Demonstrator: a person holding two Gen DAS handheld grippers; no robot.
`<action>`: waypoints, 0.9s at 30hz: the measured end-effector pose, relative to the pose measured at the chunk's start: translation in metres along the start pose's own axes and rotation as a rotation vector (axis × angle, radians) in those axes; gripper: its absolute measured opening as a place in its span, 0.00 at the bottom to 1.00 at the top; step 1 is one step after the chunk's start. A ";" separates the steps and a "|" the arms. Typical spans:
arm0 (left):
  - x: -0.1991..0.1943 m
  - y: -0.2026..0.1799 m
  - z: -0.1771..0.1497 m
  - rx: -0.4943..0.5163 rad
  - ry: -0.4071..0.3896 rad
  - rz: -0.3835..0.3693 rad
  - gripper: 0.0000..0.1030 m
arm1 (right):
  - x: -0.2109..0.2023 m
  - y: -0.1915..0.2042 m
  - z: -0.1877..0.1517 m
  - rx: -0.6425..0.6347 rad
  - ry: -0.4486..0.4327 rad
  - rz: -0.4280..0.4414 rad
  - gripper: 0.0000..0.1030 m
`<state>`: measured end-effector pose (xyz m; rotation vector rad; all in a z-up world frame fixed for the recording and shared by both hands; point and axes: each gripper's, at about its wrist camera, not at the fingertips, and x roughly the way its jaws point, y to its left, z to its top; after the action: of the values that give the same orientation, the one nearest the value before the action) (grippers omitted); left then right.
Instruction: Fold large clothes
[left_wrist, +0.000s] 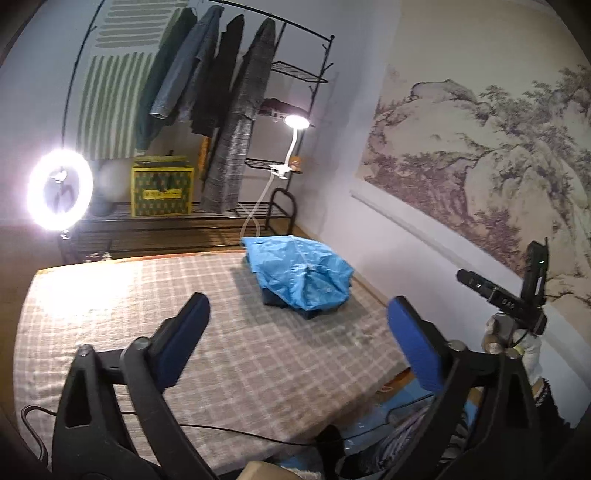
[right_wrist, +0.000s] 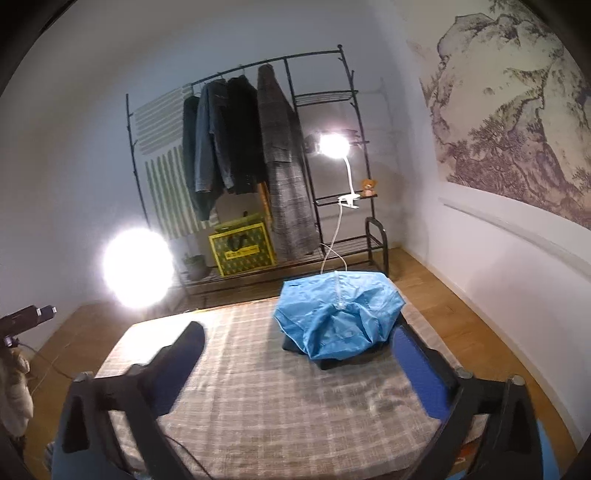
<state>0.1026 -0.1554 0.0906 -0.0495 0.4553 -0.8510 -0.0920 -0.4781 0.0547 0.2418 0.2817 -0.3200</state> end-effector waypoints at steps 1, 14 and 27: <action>0.005 0.002 -0.003 0.007 0.003 0.022 0.97 | 0.004 -0.001 -0.002 0.002 -0.001 -0.007 1.00; 0.089 0.032 -0.050 0.054 0.083 0.174 0.97 | 0.089 0.012 -0.045 -0.003 0.061 -0.118 1.00; 0.148 0.052 -0.077 0.099 0.126 0.283 1.00 | 0.148 0.022 -0.078 -0.008 0.067 -0.176 1.00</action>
<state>0.1926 -0.2191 -0.0448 0.1571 0.5237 -0.5992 0.0318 -0.4771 -0.0599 0.2207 0.3714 -0.4848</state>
